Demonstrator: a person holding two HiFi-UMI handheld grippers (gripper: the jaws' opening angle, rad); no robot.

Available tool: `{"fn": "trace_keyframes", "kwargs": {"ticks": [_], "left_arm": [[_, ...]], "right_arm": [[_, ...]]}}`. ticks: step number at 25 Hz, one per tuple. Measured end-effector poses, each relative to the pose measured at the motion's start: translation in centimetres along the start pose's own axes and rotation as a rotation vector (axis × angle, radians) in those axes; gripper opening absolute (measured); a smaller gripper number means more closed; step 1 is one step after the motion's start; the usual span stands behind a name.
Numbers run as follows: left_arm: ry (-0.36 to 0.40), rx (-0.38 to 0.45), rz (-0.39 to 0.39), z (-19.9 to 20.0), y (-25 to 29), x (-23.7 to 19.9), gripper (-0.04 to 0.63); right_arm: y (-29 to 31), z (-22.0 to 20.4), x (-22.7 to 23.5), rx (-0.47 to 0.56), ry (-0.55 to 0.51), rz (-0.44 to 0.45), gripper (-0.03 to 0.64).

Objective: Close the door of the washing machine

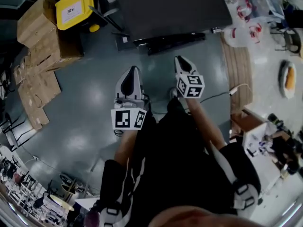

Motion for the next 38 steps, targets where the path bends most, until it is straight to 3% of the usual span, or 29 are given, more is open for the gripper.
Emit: {"fn": "trace_keyframes", "kwargs": {"ticks": [9, 15, 20, 38], "left_arm": [[0.029, 0.035, -0.008, 3.9, -2.0, 2.2, 0.005], [0.063, 0.071, -0.007, 5.3, -3.0, 3.7, 0.005], [0.072, 0.082, -0.010, 5.2, -3.1, 4.0, 0.005], [0.077, 0.094, -0.016, 5.6, -3.6, 3.9, 0.005]], "right_arm": [[-9.6, 7.9, -4.7, 0.226, -0.061, 0.097, 0.040], [-14.6, 10.0, -7.0, 0.307, -0.125, 0.162, 0.040], [-15.9, 10.0, -7.7, 0.309, -0.116, 0.200, 0.035], [-16.0, 9.5, -7.8, 0.314, -0.134, 0.190, 0.023]]}}
Point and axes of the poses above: the fingertips, and each gripper's own axes: y forward along the fingers, x to its right, z out of its top, the point moved 7 cm from there along -y, backward along the fingers, and after that the axes turned 7 degrees about y, right-handed, at the moved point
